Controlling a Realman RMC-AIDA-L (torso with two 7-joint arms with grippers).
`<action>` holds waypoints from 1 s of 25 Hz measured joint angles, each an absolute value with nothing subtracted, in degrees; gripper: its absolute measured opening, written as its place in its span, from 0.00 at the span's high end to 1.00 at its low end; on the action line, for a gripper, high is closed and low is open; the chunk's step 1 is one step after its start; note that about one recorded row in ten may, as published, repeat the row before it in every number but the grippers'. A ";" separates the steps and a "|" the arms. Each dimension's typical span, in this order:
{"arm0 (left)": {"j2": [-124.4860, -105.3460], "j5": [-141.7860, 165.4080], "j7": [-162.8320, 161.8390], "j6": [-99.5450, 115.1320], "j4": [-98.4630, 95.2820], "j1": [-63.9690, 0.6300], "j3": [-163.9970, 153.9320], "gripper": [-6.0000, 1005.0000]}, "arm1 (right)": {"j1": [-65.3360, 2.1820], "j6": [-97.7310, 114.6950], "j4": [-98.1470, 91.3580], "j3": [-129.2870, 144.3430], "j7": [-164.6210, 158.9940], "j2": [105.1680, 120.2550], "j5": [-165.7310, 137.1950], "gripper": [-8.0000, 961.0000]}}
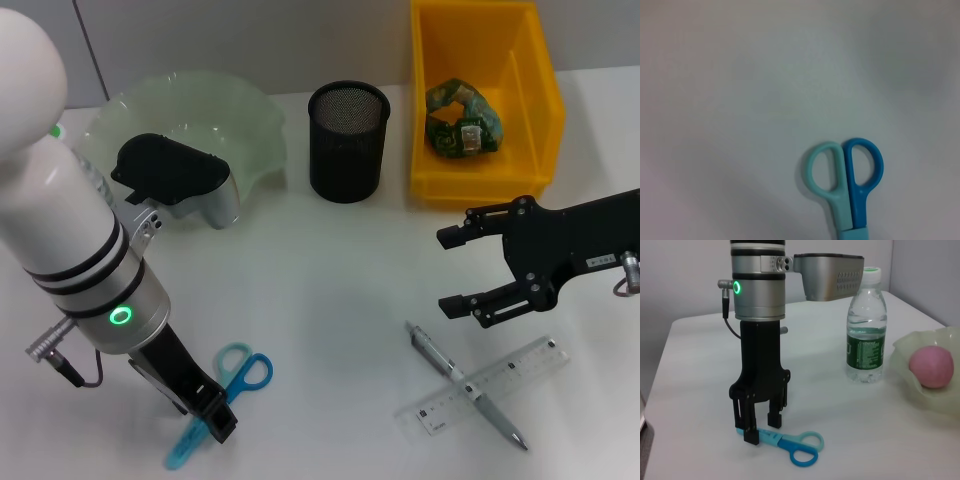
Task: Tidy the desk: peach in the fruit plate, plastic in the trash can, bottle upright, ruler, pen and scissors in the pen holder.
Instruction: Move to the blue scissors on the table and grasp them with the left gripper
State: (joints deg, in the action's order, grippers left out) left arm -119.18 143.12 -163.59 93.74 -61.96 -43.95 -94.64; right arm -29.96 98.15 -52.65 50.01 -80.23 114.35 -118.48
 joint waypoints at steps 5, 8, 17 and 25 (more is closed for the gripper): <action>-119.18 143.15 -163.46 93.52 -61.78 -43.81 -94.81 0.51 | -30.03 98.16 -52.64 50.01 -80.24 114.36 -118.48 0.14; -119.18 143.13 -163.20 93.35 -61.43 -43.79 -95.17 0.52 | -30.06 98.12 -52.64 50.01 -80.23 114.42 -118.48 0.14; -119.18 143.39 -162.65 92.64 -60.75 -43.68 -95.29 0.59 | -30.06 98.08 -52.63 50.00 -80.24 114.46 -118.47 0.14; -119.18 143.55 -162.51 92.52 -60.64 -43.70 -95.36 0.66 | -30.06 98.08 -52.54 50.01 -80.21 114.52 -118.47 0.14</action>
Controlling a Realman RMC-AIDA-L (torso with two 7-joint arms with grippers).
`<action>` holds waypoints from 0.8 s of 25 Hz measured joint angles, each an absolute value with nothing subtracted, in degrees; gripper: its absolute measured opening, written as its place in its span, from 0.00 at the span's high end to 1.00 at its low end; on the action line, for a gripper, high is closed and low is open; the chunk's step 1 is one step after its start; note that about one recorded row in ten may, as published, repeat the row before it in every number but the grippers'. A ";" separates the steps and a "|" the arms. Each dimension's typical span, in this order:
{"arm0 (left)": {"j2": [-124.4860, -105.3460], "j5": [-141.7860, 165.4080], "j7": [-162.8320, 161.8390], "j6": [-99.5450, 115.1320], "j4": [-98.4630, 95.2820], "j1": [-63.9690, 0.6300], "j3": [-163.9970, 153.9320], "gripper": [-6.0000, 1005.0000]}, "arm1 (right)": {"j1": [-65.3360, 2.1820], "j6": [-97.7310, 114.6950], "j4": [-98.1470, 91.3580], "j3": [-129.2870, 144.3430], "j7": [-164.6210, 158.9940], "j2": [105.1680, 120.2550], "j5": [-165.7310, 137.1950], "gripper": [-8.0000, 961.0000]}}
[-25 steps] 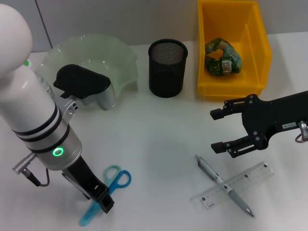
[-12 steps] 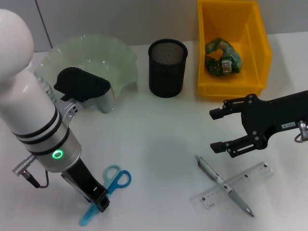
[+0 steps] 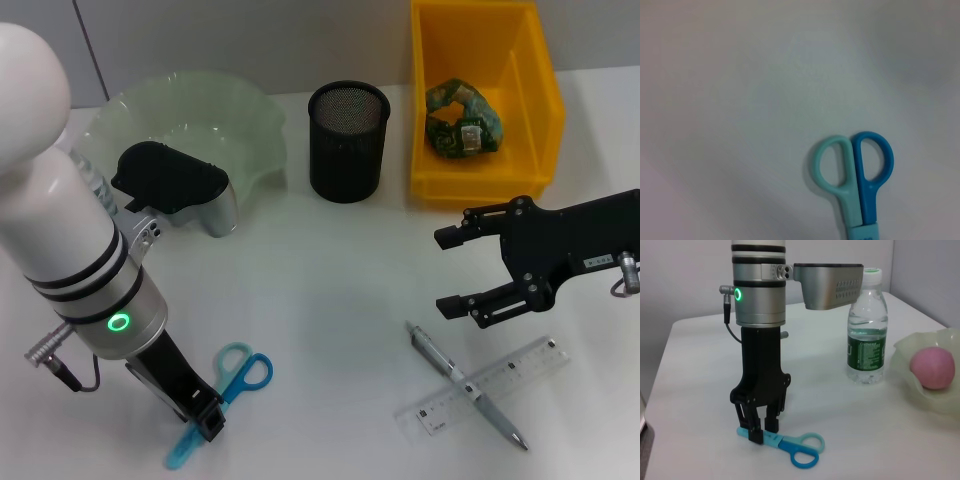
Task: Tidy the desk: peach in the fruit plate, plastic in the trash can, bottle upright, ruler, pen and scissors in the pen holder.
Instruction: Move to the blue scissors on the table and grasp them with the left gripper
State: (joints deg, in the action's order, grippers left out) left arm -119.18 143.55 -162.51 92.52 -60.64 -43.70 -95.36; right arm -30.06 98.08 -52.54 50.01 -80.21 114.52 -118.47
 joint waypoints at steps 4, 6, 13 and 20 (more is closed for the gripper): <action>-119.18 143.76 -162.42 92.46 -60.64 -43.78 -95.36 0.65 | -30.06 98.08 -52.48 50.01 -80.19 114.52 -118.47 0.14; -119.18 143.82 -162.42 92.46 -60.64 -43.83 -95.36 0.65 | -30.06 98.08 -52.47 50.01 -80.18 114.51 -118.47 0.14; -119.18 144.05 -162.42 92.45 -60.64 -44.06 -95.36 0.66 | -30.11 98.05 -52.48 50.01 -80.15 114.51 -118.47 0.14; -119.18 143.79 -162.42 92.66 -60.64 -44.20 -95.36 0.67 | -30.22 98.00 -52.56 50.01 -80.15 114.51 -118.47 0.14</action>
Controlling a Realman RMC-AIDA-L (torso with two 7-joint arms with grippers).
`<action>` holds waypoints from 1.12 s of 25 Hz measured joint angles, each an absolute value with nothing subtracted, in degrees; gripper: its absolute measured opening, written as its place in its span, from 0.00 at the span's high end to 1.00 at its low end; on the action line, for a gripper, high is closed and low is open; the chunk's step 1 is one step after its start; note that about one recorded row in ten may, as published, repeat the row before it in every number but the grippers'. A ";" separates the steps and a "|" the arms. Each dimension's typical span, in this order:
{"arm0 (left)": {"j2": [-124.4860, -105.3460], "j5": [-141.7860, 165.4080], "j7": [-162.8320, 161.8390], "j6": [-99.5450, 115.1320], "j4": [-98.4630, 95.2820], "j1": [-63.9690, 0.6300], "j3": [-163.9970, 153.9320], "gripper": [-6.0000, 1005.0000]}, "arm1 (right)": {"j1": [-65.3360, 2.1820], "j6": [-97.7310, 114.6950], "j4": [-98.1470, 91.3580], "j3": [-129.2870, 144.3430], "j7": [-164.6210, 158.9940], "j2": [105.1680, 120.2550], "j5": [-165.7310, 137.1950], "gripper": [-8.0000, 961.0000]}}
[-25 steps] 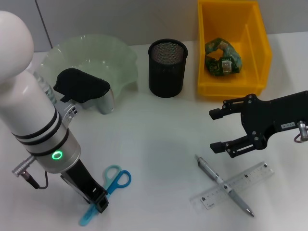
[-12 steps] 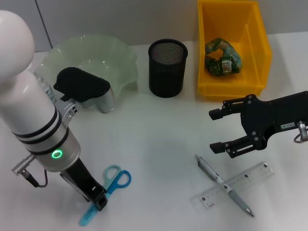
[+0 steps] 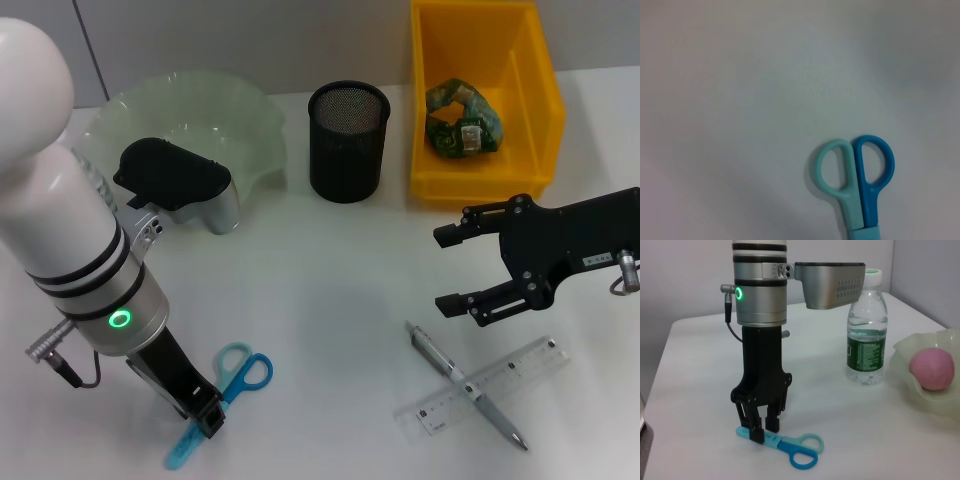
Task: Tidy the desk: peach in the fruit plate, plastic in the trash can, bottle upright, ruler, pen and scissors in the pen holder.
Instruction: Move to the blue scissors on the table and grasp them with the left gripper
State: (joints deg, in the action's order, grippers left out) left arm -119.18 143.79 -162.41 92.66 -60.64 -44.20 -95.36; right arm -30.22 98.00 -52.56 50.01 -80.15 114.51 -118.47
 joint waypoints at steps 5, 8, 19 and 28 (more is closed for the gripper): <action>-119.18 143.67 -162.38 92.66 -60.60 -44.21 -95.36 0.68 | -30.24 97.99 -52.56 50.01 -80.15 114.51 -118.47 0.14; -119.18 143.66 -162.42 92.57 -60.54 -44.21 -95.49 0.68 | -30.24 97.99 -52.56 50.01 -80.15 114.51 -118.47 0.14; -119.18 143.56 -162.35 92.46 -60.46 -43.99 -96.54 0.71 | -30.23 98.00 -52.47 50.01 -80.15 114.53 -118.47 0.14; -119.18 143.52 -162.33 92.31 -60.47 -43.87 -96.77 0.72 | -30.23 98.00 -52.47 50.07 -80.15 114.59 -118.47 0.14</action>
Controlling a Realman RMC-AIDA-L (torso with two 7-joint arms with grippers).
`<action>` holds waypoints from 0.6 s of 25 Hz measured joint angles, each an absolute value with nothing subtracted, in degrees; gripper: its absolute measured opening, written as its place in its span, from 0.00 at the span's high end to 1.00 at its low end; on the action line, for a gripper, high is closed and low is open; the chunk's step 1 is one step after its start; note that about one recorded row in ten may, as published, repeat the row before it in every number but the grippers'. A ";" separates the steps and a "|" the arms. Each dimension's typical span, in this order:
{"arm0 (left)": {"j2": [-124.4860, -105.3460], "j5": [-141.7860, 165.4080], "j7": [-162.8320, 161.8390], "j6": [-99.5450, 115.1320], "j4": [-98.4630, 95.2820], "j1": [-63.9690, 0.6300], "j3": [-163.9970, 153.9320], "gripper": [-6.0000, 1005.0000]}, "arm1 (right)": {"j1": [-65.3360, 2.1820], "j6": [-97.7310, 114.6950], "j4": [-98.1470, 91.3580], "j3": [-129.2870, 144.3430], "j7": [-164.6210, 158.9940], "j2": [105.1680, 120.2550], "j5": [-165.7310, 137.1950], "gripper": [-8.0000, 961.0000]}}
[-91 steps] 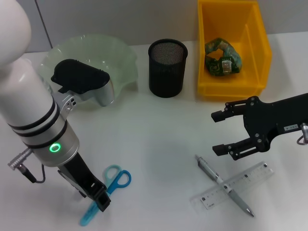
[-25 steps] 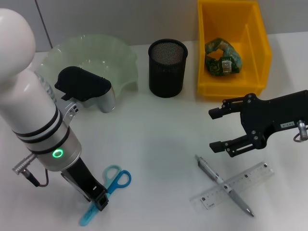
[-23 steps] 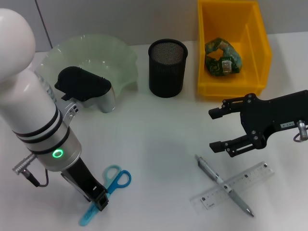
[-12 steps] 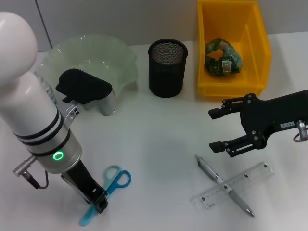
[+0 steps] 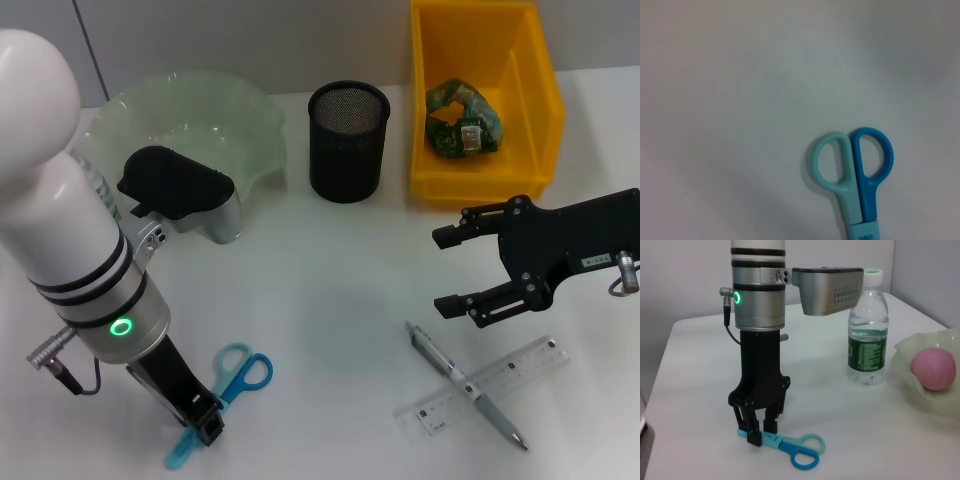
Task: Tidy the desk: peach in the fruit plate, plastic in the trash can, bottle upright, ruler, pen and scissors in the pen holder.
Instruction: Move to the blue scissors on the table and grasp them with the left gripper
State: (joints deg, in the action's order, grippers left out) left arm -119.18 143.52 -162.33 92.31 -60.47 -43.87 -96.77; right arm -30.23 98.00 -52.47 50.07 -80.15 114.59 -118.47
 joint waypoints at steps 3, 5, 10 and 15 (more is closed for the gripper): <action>-119.18 143.52 -162.33 92.33 -60.47 -43.86 -96.83 0.73 | -30.23 98.00 -52.47 50.09 -80.15 114.60 -118.47 0.14; -119.18 143.52 -162.33 92.34 -60.47 -43.85 -96.86 0.73 | -30.23 98.00 -52.47 50.09 -80.15 114.60 -118.47 0.14; -119.18 143.57 -162.35 92.37 -60.47 -43.78 -96.86 0.74 | -30.23 98.00 -52.56 50.09 -80.15 114.61 -118.47 0.14; -119.18 143.62 -162.39 92.40 -60.47 -43.78 -96.85 0.75 | -30.23 98.00 -52.64 50.18 -80.15 114.61 -118.47 0.14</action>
